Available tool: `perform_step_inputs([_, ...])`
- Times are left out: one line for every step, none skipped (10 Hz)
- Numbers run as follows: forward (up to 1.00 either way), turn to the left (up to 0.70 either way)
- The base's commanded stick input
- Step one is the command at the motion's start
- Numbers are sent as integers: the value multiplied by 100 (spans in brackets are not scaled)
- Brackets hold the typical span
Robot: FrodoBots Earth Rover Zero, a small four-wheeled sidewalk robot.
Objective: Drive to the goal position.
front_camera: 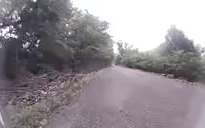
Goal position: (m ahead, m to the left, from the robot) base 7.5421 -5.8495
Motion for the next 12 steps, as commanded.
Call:
perform_step_inputs([70, 0])
perform_step_inputs([70, 0])
perform_step_inputs([70, 0])
perform_step_inputs([70, 0])
perform_step_inputs([70, 0])
perform_step_inputs([70, 0])
perform_step_inputs([70, 0])
perform_step_inputs([70, 0])
perform_step_inputs([70, 0])
perform_step_inputs([70, 0])
perform_step_inputs([70, 0])
perform_step_inputs([70, 0])
